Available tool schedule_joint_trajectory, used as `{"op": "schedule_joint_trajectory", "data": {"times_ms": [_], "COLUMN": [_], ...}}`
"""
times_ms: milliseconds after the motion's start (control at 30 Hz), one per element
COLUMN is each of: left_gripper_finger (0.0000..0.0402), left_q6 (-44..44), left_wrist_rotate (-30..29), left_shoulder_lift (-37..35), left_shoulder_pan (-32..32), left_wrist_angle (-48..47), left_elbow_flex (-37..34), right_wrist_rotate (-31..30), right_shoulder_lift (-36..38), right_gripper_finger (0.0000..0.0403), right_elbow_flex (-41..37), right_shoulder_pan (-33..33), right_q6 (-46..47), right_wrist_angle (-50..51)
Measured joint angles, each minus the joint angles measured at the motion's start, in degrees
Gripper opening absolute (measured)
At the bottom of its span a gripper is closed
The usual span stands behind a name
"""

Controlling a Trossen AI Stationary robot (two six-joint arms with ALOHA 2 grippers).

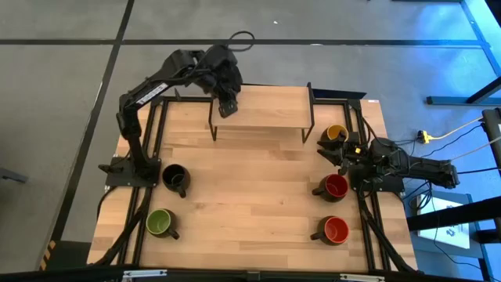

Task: Place coffee mugs
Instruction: Put the red mug on the shelf

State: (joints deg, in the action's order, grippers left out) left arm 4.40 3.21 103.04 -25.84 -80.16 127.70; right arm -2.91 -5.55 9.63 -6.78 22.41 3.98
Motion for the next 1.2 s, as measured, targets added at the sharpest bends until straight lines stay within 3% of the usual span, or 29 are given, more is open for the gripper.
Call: {"op": "schedule_joint_trajectory", "data": {"times_ms": [167, 300, 700, 933, 1200], "left_gripper_finger": [0.0145, 0.0145, 0.0144, 0.0144, 0.0144], "left_q6": [-3.55, -4.27, -9.59, -14.54, -13.86], "left_wrist_rotate": [-4.91, -8.65, -8.11, -9.76, -11.46], "left_shoulder_lift": [-2.71, -6.31, -30.73, -42.64, -45.54], "left_shoulder_pan": [7.05, 11.81, 17.29, 20.64, 21.79], "left_wrist_angle": [0.63, 4.44, 27.46, 30.33, 30.09], "left_elbow_flex": [-0.64, -6.47, -44.56, -56.34, -61.08], "right_wrist_rotate": [2.5, 4.54, 8.94, 10.91, 10.99], "right_shoulder_lift": [-9.42, -18.89, -43.77, -54.83, -61.76], "right_gripper_finger": [0.0186, 0.0186, 0.0186, 0.0186, 0.0186], "right_elbow_flex": [6.86, 14.22, 39.85, 50.32, 54.36], "right_shoulder_pan": [0.0, 0.02, 0.4, 7.5, 19.33], "right_q6": [-1.74, -1.91, 4.63, 19.02, 44.84], "right_wrist_angle": [3.87, 9.83, 32.58, 42.54, 55.15]}}
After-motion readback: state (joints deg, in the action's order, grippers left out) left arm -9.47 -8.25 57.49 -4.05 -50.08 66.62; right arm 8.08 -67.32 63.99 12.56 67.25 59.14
